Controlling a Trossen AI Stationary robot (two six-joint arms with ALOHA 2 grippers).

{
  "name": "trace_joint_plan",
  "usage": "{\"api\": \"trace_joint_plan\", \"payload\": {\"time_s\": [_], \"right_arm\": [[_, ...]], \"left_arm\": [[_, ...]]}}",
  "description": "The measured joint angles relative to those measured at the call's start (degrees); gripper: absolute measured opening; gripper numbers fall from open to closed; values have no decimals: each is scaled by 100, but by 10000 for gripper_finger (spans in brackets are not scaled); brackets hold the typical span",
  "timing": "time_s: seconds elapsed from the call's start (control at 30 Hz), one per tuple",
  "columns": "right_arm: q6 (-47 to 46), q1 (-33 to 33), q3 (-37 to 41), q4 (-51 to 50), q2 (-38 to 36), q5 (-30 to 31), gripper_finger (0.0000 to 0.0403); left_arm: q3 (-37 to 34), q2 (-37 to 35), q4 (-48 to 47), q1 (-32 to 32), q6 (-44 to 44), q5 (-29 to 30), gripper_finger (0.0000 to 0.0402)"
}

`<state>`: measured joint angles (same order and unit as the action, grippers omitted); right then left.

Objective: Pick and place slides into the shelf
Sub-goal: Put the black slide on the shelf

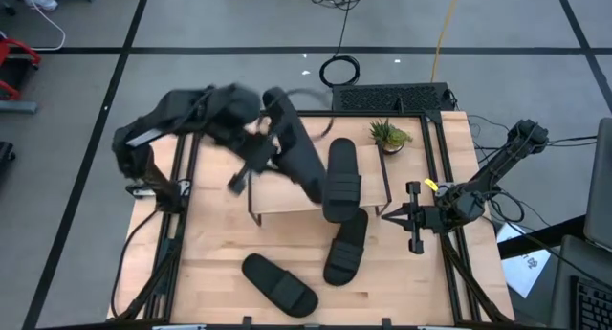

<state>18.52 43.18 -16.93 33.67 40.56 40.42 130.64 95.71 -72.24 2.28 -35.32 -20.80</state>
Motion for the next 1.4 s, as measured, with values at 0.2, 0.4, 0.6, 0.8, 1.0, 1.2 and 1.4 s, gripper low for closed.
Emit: {"api": "trace_joint_plan", "payload": {"time_s": [0.2, 0.4, 0.6, 0.8, 1.0, 1.2, 1.4], "right_arm": [[259, -32, 0, 109, -2, -1, 0], [335, -189, 0, 208, -2, 3, 0], [340, -237, 0, 120, -2, 1, 0], [331, -237, 0, -29, 0, 0, 0], [302, -238, 0, -35, 0, -11, 0], [317, -238, 0, -31, -2, -15, 0], [317, -236, 0, -26, 0, -17, 0]], "left_arm": [[-160, 421, -1466, 1471, 783, -933, 2], [-224, 905, -1760, 1774, 785, -1337, 1], [-387, 1004, -1774, 1719, 830, -1178, 1], [-786, 1004, -1770, 1423, 878, -1225, 1], [-1380, 1009, -1772, 1253, 869, -1804, 1], [-1844, 1009, -1696, 1210, 1007, -2373, 1], [-2284, 1006, -1578, 1210, 1005, -2395, 1]]}}
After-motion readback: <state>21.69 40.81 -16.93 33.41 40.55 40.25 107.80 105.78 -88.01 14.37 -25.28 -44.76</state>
